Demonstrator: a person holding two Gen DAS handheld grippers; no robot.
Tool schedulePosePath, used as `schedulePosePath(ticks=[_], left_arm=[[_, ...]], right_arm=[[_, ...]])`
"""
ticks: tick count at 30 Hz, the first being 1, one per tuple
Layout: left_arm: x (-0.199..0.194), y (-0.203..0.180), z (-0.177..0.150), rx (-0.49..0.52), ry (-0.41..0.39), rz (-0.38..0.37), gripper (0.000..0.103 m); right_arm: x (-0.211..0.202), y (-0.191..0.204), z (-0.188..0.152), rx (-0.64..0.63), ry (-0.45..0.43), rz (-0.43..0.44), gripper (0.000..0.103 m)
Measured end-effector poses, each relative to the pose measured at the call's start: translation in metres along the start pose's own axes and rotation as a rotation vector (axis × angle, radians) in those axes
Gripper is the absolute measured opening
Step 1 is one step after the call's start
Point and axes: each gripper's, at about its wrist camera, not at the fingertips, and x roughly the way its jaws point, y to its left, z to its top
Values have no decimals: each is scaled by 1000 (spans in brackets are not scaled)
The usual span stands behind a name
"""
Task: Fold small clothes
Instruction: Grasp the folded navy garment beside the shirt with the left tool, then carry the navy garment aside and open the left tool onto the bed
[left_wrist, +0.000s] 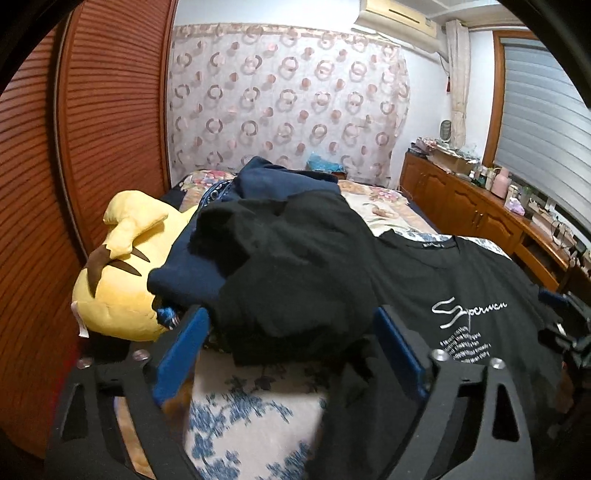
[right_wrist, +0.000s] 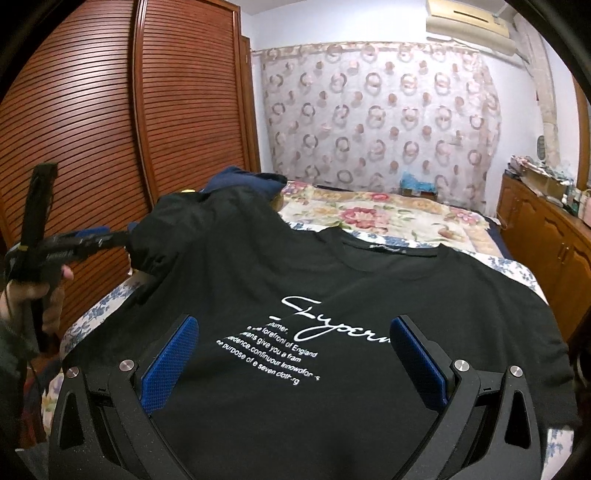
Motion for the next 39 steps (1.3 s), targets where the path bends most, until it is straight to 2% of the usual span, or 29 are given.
schedulePosePath(ticks=[5, 11, 15, 17, 18, 20, 23, 30, 39], left_arm=[[20, 14, 16, -14, 21, 1, 64], [43, 18, 23, 3, 71, 8, 46], [52, 19, 22, 27, 97, 13, 40], [55, 21, 22, 22, 108, 6, 31], [55, 23, 22, 19, 108, 3, 27], [52, 22, 25, 25, 96, -13, 12], [40, 13, 33, 56, 47, -26, 6], [19, -26, 66, 118, -32, -78, 5], [29, -118, 85, 258, -10, -222, 5]], right_arm=[[8, 1, 3, -34, 14, 7, 103], [10, 2, 4, -47, 14, 18, 103], [11, 6, 1, -55, 19, 23, 103], [11, 5, 0, -54, 25, 24, 103], [11, 4, 0, -52, 26, 24, 103], [10, 4, 1, -47, 28, 23, 103], [8, 2, 1, -34, 26, 19, 103], [2, -9, -1, 7, 16, 5, 103], [-10, -18, -5, 57, -10, -40, 103]])
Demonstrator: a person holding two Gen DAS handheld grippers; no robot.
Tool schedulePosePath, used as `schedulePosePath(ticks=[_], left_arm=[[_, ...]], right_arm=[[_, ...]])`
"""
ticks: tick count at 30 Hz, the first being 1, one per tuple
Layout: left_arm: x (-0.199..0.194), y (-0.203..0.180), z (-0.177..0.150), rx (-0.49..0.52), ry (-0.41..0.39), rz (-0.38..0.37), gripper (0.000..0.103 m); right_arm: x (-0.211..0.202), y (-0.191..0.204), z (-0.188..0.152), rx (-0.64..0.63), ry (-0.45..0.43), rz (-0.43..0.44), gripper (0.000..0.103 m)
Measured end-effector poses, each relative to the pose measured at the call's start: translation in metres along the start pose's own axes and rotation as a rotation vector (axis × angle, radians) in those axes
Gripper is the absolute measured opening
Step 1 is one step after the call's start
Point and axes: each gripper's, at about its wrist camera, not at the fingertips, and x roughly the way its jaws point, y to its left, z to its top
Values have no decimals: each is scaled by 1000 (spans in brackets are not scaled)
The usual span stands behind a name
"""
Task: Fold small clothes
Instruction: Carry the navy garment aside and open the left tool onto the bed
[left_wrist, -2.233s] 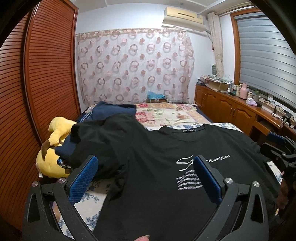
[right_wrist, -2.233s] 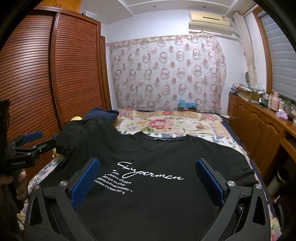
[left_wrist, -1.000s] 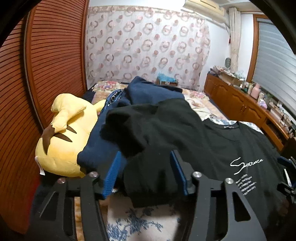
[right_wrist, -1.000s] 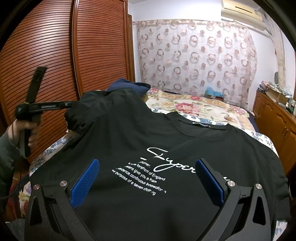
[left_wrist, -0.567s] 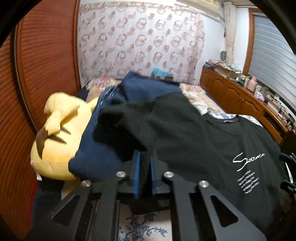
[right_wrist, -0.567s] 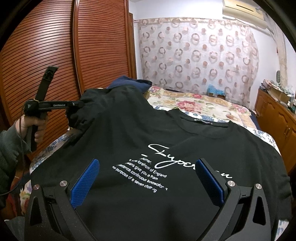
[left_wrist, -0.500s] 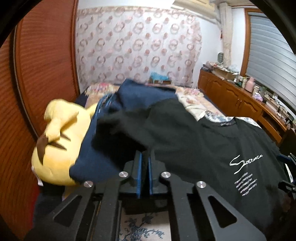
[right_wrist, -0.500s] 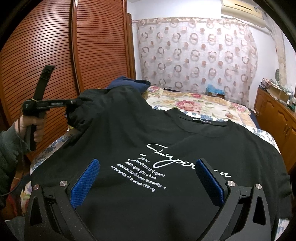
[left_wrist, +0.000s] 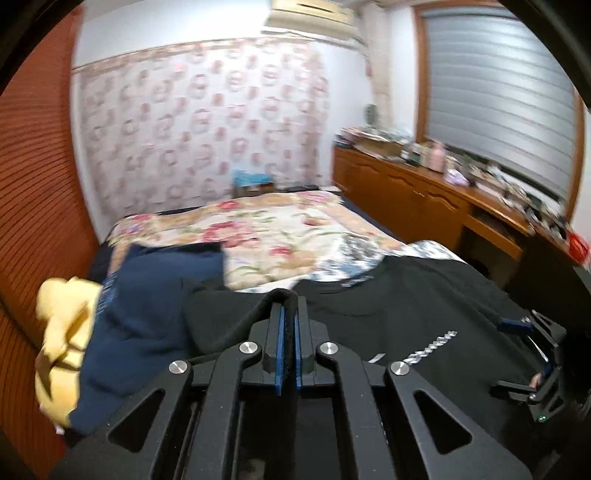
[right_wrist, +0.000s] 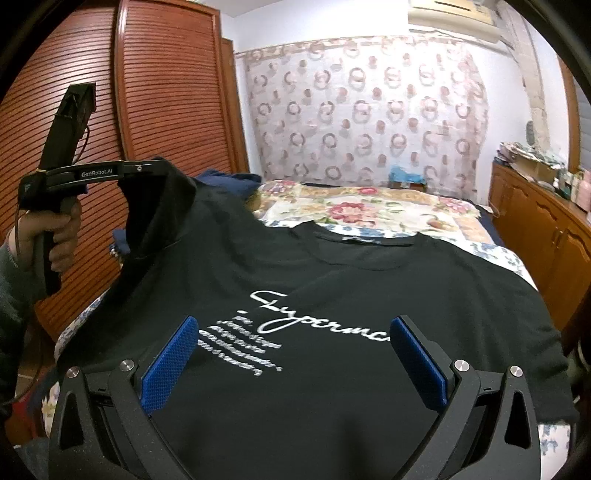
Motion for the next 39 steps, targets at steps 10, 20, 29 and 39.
schedulePosePath(ticks=[10, 20, 29, 39], left_arm=[[-2, -31, -6, 17, 19, -65, 39], [-24, -13, -29, -28, -13, -1, 71], [-33, 6, -73, -87, 2, 105, 78], [-36, 20, -104, -155, 49, 127, 78]], right_arm=[[-4, 7, -8, 49, 7, -36, 103], [-2, 24, -1, 3, 17, -7, 102], [16, 27, 27, -93, 36, 58, 97], [62, 39, 58, -186, 71, 148, 84]])
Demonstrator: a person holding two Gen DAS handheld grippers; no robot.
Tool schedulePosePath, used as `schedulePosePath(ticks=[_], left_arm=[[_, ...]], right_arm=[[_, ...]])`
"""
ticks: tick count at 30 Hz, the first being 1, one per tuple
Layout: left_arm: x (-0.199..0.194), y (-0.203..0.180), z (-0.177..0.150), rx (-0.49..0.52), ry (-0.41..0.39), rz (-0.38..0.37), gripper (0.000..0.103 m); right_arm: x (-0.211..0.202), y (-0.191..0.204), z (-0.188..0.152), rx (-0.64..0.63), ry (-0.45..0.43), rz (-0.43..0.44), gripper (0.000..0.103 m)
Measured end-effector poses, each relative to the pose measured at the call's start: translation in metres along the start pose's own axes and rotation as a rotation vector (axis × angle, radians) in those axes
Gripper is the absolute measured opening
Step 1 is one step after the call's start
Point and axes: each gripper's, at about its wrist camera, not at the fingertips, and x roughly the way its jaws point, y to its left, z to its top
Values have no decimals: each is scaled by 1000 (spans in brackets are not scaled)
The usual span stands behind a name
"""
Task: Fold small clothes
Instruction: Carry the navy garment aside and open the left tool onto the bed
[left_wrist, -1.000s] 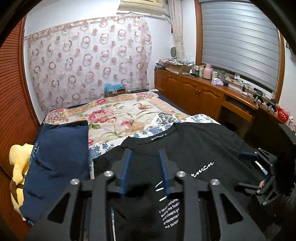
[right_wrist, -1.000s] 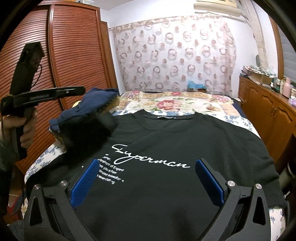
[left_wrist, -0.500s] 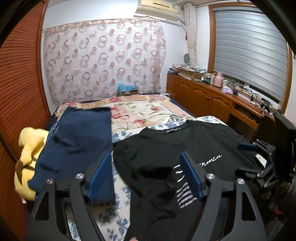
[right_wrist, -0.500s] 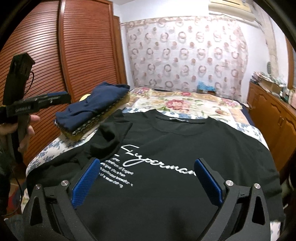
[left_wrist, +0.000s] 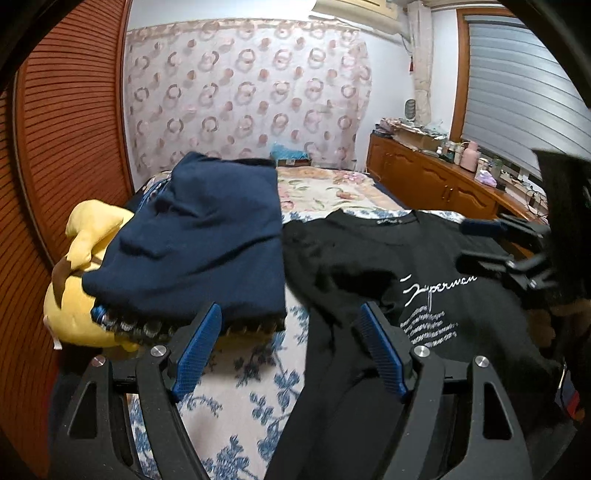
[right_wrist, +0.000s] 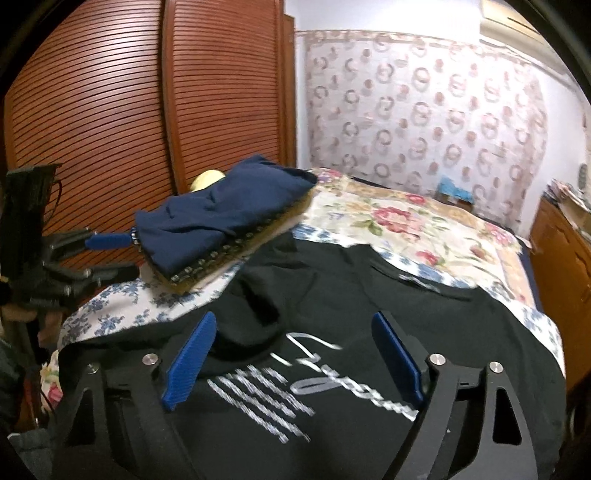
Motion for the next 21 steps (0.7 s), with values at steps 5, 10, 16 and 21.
schedulePosePath(ticks=[5, 10, 16, 21], left_arm=[[-5, 9, -11, -13, 6, 10, 78], [-11, 14, -19, -17, 5, 18, 78], [-13, 18, -26, -26, 12, 19, 78], [-13, 20, -29, -30, 16, 11, 78]], right_arm=[[36, 7, 14, -27, 47, 114, 70], [75, 9, 19, -46, 106, 189, 54], [117, 2, 22, -90, 183, 167, 49], [144, -14, 19, -109, 247, 83, 36]])
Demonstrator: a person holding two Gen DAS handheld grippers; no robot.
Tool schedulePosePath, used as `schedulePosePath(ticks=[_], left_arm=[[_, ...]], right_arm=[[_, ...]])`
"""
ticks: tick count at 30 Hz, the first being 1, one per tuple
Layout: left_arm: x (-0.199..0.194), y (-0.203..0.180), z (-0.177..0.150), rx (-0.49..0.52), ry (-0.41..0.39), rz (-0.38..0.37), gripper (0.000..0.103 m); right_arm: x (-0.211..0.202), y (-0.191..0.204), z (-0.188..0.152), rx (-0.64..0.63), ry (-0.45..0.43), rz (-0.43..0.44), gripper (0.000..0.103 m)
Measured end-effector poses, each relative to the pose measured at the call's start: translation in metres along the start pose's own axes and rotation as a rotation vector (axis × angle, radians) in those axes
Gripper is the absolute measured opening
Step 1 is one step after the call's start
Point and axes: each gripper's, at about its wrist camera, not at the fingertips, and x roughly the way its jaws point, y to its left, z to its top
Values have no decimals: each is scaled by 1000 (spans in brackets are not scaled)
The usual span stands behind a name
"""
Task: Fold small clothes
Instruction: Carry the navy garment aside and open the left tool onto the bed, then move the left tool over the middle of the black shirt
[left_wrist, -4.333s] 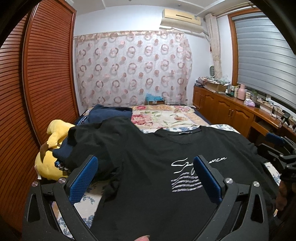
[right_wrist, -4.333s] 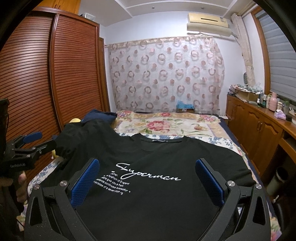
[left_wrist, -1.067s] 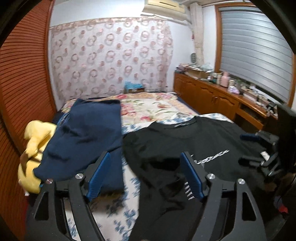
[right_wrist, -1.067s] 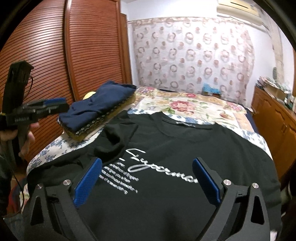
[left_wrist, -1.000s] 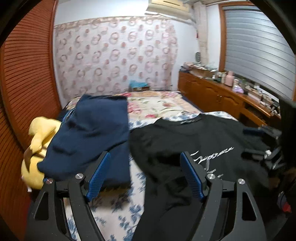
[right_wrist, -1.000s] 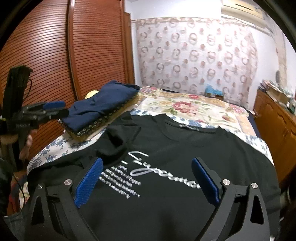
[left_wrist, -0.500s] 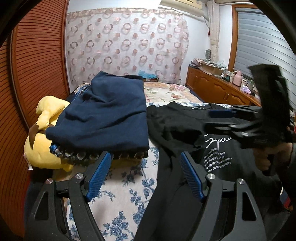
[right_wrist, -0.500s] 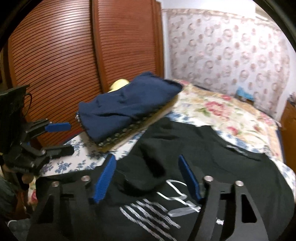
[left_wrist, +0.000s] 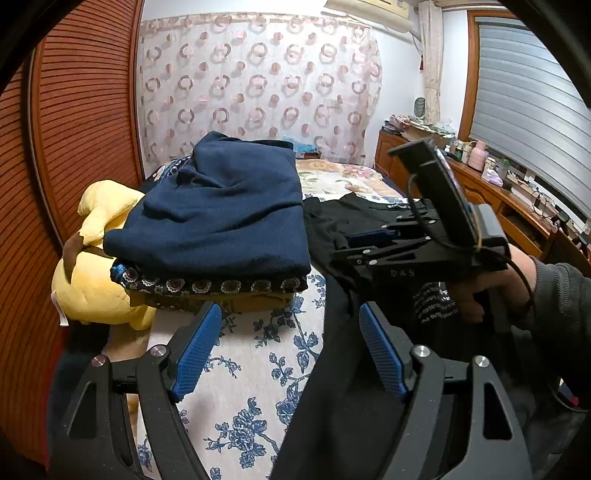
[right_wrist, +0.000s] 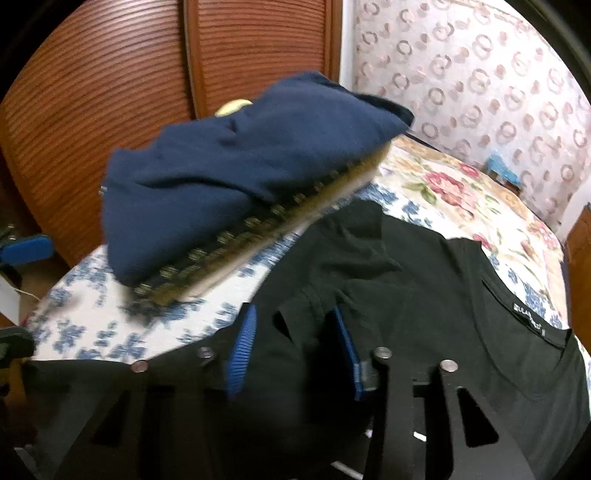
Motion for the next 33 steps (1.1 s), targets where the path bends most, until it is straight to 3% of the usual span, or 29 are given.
schedulePosePath(ticks=[6, 14, 22, 25, 30, 33], left_arm=[[2, -6, -1, 9, 9, -8, 78], [5, -21, 1, 30, 16, -31, 78], [7, -33, 2, 48, 23, -53, 78], [11, -37, 2, 50, 30, -65, 78], [20, -51, 8, 67, 39, -91, 78], [28, -59, 11, 84, 50, -111, 78]], right_arm=[[-7, -16, -5, 35, -42, 9, 7], [-49, -47, -15, 108, -137, -3, 5], [-79, -88, -53, 176, -128, -139, 5], [-81, -90, -69, 137, -81, -211, 20], [-87, -98, -86, 168, -64, -217, 50], [-94, -100, -98, 186, -48, -241, 54]])
